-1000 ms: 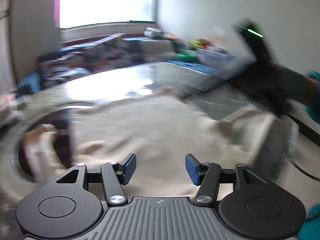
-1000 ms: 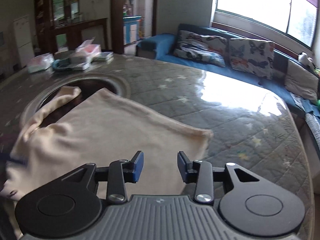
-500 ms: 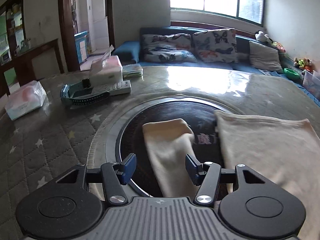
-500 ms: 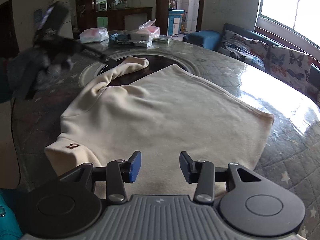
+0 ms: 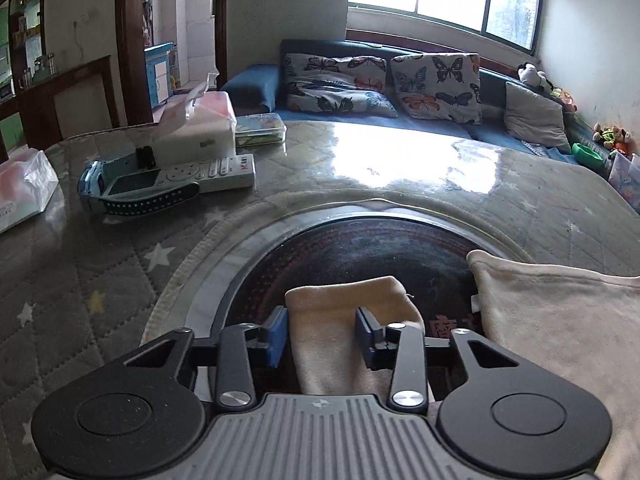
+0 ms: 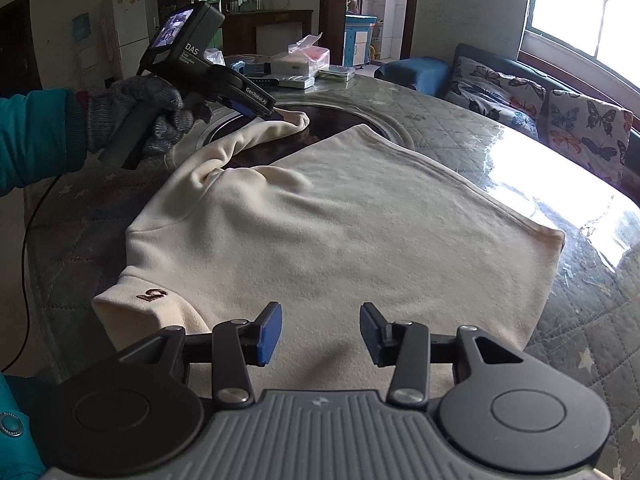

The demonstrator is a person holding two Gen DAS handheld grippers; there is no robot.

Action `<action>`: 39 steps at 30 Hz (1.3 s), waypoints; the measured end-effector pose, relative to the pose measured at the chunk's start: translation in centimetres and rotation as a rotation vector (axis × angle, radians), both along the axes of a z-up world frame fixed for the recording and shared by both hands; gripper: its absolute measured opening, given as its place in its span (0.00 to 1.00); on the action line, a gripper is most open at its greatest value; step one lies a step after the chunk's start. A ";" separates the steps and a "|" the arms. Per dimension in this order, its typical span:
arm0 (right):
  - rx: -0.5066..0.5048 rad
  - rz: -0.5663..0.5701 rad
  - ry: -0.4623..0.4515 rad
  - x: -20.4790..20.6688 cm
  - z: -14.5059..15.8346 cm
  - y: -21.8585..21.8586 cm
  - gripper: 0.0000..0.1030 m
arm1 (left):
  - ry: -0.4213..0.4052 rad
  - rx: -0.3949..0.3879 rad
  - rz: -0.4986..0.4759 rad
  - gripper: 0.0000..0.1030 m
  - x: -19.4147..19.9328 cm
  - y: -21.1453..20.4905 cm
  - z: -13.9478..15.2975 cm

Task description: Fold clothes

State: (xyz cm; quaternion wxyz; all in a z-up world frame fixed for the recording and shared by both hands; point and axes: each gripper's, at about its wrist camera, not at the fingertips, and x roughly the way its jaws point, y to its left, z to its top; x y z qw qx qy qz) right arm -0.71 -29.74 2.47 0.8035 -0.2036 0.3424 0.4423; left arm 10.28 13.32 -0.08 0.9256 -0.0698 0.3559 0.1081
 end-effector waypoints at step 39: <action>-0.032 0.380 0.006 -5.2 -1.1 15.3 0.05 | -0.191 -0.050 0.211 0.08 -10.8 6.8 3.4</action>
